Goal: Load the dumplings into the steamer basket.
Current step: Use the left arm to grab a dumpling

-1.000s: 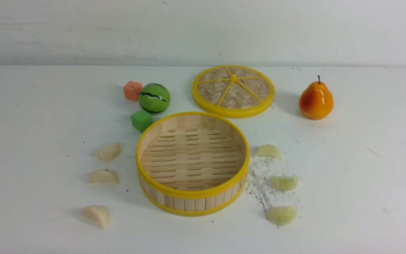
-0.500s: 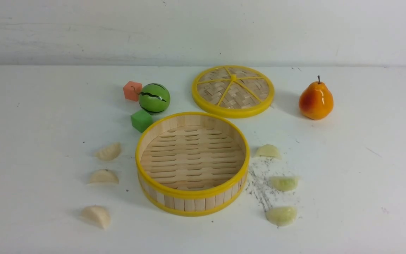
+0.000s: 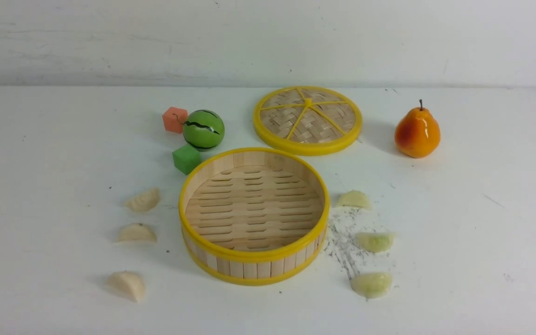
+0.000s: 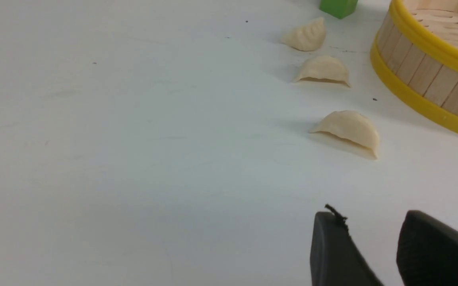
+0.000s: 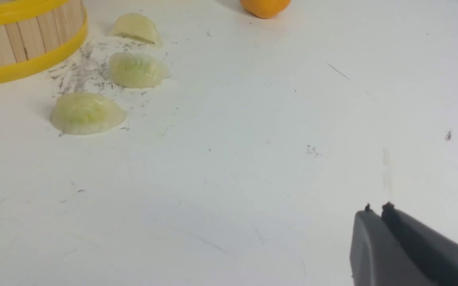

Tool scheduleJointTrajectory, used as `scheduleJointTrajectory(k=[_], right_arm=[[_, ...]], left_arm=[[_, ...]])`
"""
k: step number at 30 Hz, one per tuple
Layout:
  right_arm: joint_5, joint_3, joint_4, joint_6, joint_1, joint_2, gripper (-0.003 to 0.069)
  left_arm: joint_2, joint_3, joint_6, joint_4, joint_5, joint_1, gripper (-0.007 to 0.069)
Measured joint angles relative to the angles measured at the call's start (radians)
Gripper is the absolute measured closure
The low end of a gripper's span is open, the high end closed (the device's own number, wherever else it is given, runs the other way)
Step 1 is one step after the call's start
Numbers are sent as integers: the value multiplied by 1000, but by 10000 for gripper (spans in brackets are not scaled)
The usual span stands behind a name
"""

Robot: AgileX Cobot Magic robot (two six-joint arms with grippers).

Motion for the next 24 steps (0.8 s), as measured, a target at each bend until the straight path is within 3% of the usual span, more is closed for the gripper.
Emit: scheduleJointTrajectory(k=[6, 16, 21, 24], right_arm=[[-80, 9, 0, 0, 0, 0, 617], [-631, 9, 0, 3, 0, 0, 606], [-851, 9, 0, 118, 0, 0, 598], [-924, 9, 0, 213, 0, 0, 596]], left_arm=[[0, 1, 0, 0, -78, 0, 386], [0, 1, 0, 41, -681, 0, 386], [0, 1, -2, 41, -883, 0, 386], [0, 1, -68, 41, -938, 0, 386]])
